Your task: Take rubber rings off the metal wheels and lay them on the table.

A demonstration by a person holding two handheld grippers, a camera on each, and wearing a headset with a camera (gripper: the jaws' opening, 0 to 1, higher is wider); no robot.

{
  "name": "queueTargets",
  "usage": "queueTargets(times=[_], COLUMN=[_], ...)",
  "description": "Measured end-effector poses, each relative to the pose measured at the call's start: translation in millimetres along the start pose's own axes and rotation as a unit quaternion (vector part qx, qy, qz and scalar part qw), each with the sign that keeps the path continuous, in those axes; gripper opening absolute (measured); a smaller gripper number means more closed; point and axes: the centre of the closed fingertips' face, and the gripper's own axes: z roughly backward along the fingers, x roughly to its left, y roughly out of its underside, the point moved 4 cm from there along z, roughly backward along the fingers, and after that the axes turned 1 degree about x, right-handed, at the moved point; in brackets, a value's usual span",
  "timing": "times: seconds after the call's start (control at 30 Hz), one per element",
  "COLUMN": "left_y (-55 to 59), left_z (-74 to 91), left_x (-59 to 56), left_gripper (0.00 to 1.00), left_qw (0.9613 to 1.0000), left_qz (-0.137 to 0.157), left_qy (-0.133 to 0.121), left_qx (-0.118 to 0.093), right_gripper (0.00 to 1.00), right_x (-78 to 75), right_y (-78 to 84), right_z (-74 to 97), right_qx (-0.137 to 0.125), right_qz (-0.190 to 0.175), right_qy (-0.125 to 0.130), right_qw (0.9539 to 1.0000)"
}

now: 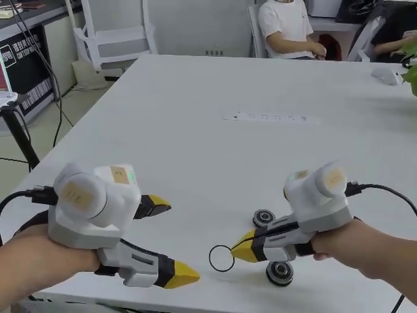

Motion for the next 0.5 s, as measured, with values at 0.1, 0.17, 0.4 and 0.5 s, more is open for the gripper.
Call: queueTargets(times=[0.1,0.17,0.4,0.5], left_y=[0.6,0.8,0.9,0.9], left_z=[0.6,0.7,0.3,-0.1], left_x=[-0.5,-1.1,-2.8,-3.0], left_gripper=[0.75,0.75,0.75,0.75], left_qw=[1.0,1.0,1.0,1.0], left_qz=[0.001,0.003,0.004,0.003], left_qy=[-0.001,-0.001,0.0,0.001], left_qx=[0.0,0.001,0.001,0.002], right_gripper=[0.0,0.0,0.0,0.0], right_x=[-1.2,-1.9,-4.1,-5.5], right_y=[3.3,4.6,8.1,9.1], right_z=[-2.5,-3.8,-6.9,-7.1], right_qx=[0.01,0.014,0.024,0.026], right_qz=[0.002,0.002,0.012,0.017], right_qy=[0.002,0.004,0.016,0.021], right_qw=[0.9999,0.9999,0.9995,0.9993])
